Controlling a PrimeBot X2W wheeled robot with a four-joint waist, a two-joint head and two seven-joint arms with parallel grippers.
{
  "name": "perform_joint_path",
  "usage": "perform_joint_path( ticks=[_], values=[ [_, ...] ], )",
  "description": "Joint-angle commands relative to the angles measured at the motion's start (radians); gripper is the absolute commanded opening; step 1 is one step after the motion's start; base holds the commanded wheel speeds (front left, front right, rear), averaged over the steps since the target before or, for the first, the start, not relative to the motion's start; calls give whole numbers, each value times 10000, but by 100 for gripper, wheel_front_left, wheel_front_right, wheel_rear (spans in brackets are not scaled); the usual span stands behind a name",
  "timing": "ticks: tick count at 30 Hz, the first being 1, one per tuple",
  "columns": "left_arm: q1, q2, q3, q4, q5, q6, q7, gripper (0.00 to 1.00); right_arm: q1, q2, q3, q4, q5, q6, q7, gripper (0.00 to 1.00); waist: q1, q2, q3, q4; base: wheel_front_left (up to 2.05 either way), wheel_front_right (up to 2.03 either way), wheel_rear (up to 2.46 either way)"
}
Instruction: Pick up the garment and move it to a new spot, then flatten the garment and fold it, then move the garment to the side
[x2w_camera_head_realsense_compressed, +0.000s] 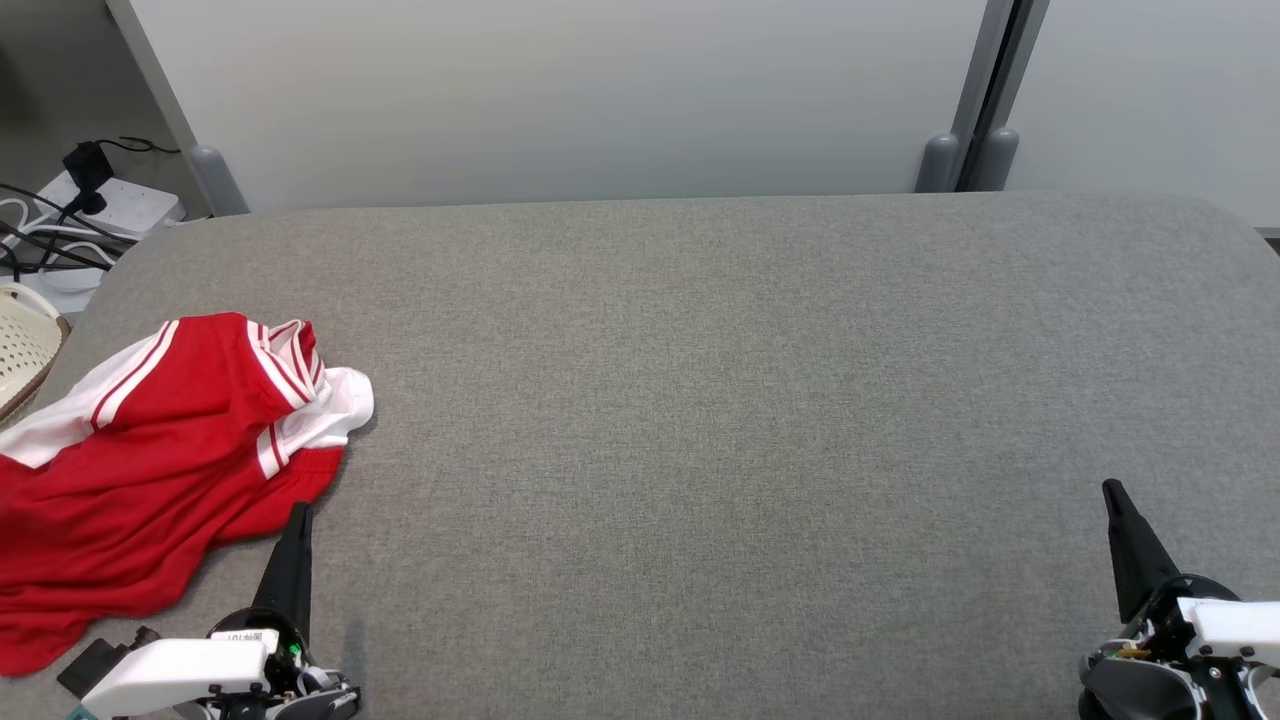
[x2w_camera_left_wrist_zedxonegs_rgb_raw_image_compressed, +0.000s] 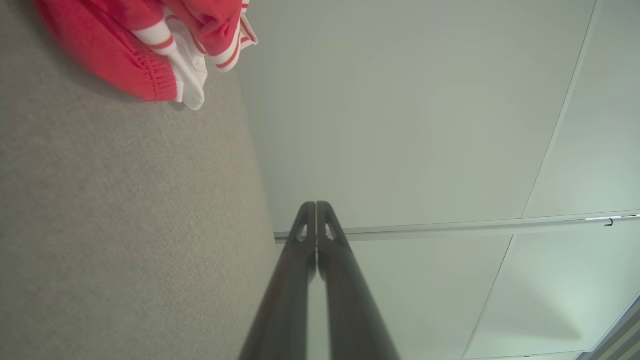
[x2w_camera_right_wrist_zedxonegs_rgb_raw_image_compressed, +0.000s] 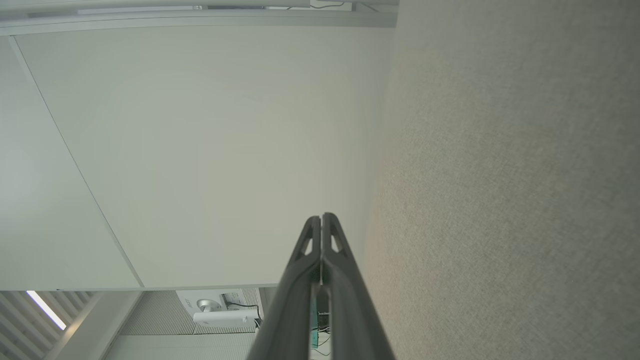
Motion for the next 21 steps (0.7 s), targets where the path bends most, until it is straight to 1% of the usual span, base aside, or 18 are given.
perform_joint_path(
  ticks=[1, 21],
  values=[
    [-580, 95, 315, -283, -52, -2, 18, 0, -183, -102, 186, -305, -55, 16, 77, 0, 0, 0, 0, 1, 0, 0, 0],
    [-580, 95, 315, -283, -52, -2, 18, 0, -183, -102, 186, -305, -54, 16, 77, 0, 0, 0, 0, 1, 0, 0, 0]
  ],
)
